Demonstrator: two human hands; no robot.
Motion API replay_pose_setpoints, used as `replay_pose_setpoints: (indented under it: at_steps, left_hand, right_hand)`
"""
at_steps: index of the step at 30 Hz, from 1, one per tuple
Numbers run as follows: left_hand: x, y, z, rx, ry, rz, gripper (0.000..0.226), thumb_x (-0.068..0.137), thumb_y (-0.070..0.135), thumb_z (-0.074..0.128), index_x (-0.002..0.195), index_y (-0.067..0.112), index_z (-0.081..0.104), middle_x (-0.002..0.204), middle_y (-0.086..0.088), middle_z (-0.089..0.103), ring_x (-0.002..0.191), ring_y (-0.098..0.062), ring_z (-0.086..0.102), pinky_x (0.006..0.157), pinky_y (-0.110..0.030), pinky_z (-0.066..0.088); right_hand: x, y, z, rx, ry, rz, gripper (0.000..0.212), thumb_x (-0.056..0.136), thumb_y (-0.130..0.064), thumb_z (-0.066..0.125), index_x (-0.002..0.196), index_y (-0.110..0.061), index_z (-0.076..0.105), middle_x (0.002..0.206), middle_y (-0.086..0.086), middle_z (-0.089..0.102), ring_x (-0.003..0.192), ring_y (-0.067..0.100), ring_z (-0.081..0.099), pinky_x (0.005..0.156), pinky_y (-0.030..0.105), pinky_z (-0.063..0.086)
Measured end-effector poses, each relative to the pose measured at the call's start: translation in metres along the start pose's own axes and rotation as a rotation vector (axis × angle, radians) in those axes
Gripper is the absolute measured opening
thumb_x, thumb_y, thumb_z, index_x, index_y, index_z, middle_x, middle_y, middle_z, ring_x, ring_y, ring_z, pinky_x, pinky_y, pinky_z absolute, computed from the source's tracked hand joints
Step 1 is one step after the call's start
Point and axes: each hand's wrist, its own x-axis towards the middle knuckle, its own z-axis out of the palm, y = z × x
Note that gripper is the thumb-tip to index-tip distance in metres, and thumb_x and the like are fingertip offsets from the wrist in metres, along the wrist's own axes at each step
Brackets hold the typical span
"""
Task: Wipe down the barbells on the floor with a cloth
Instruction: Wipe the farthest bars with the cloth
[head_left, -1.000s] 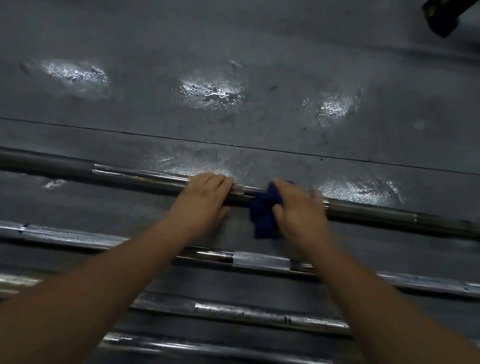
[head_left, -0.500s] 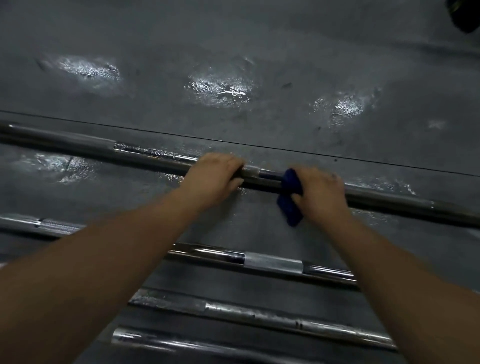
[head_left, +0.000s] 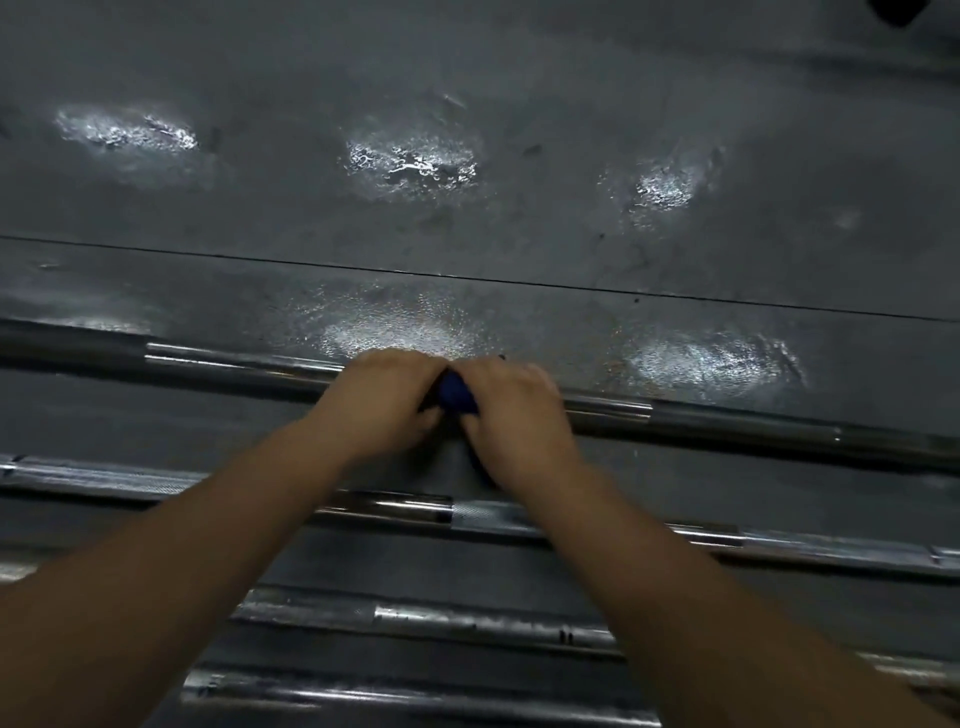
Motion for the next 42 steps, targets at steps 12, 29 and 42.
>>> replay_pose_setpoints:
  at_steps: [12,29,42]
  left_hand:
    - [-0.052,0.013,-0.003,-0.045,0.039,-0.035,0.025,0.083,0.034,0.075,0.103,0.029,0.062,0.101,0.008,0.064,0.096,-0.021,0.058,0.081,-0.038,0.044]
    - [-0.138,0.038,-0.072,-0.036,0.089,0.036,0.043,0.086,0.025,0.072,0.127,0.021,0.059,0.124,0.001,0.064,0.109,-0.023,0.061,0.088,-0.035,0.049]
    - [-0.282,0.080,-0.208,0.072,0.129,-0.011,0.050,0.095,0.035,0.063,0.142,0.031,0.046,0.149,0.013,0.044,0.127,-0.013,0.048,0.098,-0.026,0.036]
  right_hand:
    - [-0.102,0.101,-0.041,-0.067,-0.087,0.108,0.055,0.072,-0.012,0.074,0.116,-0.040,0.058,0.105,-0.018,0.068,0.098,0.012,0.065,0.107,0.046,0.034]
    - [-0.152,-0.010,-0.102,0.666,0.360,0.275,0.052,0.082,0.006,0.059,0.092,-0.044,0.063,0.096,-0.015,0.064,0.090,0.000,0.061,0.080,0.023,0.052]
    - [-0.263,-0.147,-0.198,0.567,0.537,0.091,0.043,0.081,0.002,0.057,0.100,-0.036,0.065,0.096,-0.008,0.066,0.088,0.015,0.064,0.075,0.030,0.054]
